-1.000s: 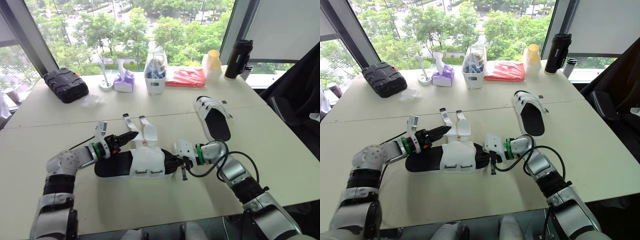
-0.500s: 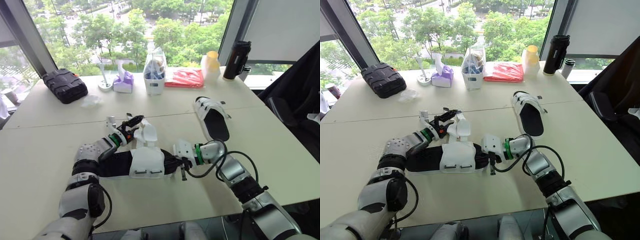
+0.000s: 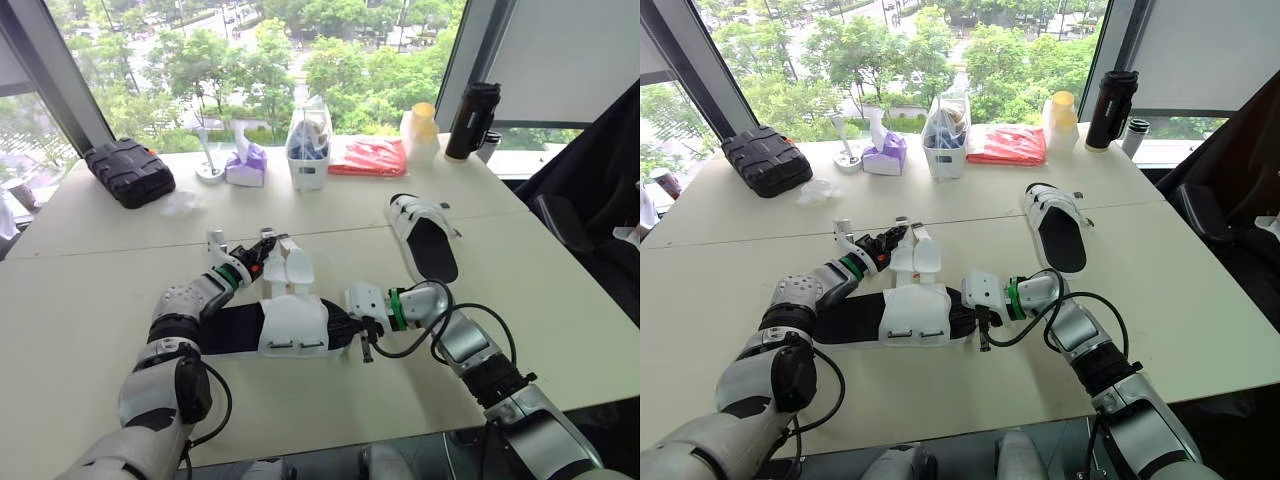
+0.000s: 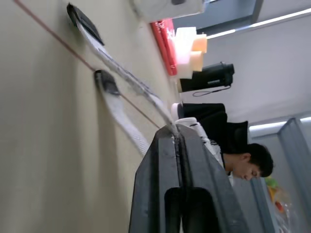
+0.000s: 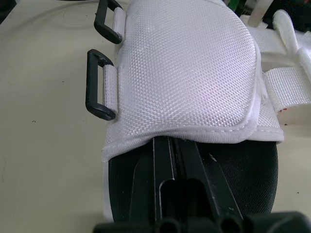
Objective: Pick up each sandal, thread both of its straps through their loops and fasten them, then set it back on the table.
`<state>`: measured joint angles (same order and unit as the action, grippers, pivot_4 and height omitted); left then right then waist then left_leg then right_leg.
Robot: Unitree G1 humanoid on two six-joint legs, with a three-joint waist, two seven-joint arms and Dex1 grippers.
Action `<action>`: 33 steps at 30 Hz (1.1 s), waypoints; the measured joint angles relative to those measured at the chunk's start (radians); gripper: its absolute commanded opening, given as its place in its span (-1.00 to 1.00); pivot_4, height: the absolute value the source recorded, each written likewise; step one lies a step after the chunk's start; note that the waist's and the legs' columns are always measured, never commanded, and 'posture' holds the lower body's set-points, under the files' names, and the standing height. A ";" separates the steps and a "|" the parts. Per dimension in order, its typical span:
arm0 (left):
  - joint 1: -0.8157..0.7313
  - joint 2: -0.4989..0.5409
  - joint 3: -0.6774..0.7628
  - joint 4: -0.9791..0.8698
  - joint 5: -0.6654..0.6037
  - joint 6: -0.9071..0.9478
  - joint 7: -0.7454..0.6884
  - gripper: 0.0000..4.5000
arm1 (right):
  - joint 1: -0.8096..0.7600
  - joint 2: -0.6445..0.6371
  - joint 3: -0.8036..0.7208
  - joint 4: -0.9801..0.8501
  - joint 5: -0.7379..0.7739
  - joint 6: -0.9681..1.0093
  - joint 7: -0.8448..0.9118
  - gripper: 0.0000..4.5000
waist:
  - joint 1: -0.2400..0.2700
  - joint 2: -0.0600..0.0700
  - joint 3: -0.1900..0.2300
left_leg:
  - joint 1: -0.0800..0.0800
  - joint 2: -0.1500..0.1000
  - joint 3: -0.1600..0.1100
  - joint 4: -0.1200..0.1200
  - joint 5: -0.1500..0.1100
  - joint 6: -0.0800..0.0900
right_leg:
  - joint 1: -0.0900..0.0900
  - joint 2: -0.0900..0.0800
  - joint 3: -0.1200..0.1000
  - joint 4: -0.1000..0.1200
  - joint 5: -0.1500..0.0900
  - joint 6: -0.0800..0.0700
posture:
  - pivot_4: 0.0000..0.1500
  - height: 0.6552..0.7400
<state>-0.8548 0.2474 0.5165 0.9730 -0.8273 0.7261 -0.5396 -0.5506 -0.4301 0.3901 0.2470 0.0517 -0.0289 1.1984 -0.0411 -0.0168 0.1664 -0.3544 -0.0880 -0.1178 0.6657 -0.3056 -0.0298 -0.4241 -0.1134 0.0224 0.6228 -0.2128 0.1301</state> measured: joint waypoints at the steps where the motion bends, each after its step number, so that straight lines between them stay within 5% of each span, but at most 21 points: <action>1: 0.000 0.000 0.005 0.000 0.002 0.001 -0.002 -0.99 | 0.000 0.000 0.001 0.000 0.000 0.000 0.000 -1.00 | 0.000 0.000 0.000 | 0.000 0.000 0.000 0.000 0.000 0.000 | 0.000 0.000 0.000 0.000 0.000 0.000 | 1.00 1.00; 6: 0.032 0.012 -0.025 -0.058 0.032 0.002 -0.055 -0.99 | -0.002 0.002 0.006 -0.001 0.000 -0.001 -0.001 -1.00 | -0.004 0.000 0.000 | 0.000 0.000 0.000 0.000 0.000 0.000 | -0.001 0.000 0.000 0.000 0.000 0.000 | 1.00 1.00; 14: 0.272 0.107 -0.273 -0.753 0.058 0.005 -0.404 -0.99 | -0.006 -0.008 0.006 0.001 0.000 -0.009 0.016 -1.00 | 0.000 0.000 0.000 | -0.002 0.001 0.000 -0.001 0.001 -0.002 | -0.001 0.000 0.000 -0.003 0.000 0.000 | 1.00 1.00; 22: 0.446 0.269 -0.513 -1.097 0.319 -0.477 -0.692 -0.99 | -0.017 -0.007 0.011 0.021 0.000 -0.037 0.027 -1.00 | 0.000 0.000 0.000 | -0.002 0.001 0.001 -0.003 -0.001 0.001 | -0.001 0.000 0.000 -0.005 0.000 -0.001 | 1.00 1.00; 33: 0.527 0.398 -0.650 -1.026 0.446 -1.236 -1.054 -0.99 | -0.059 -0.006 0.026 0.082 0.000 -0.086 0.060 -1.00 | 0.006 0.001 0.000 | -0.002 0.004 0.001 -0.003 -0.002 0.003 | 0.000 0.000 0.000 -0.008 0.000 -0.001 | 1.00 1.00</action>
<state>-0.3280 0.6457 -0.1330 -0.0531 -0.3816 -0.5096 -1.5931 -0.6093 -0.4364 0.4163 0.3290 0.0516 -0.1145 1.2587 -0.0350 -0.0160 0.1667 -0.3563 -0.0838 -0.1164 0.6629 -0.3078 -0.0264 -0.4242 -0.1135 0.0226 0.6152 -0.2129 0.1290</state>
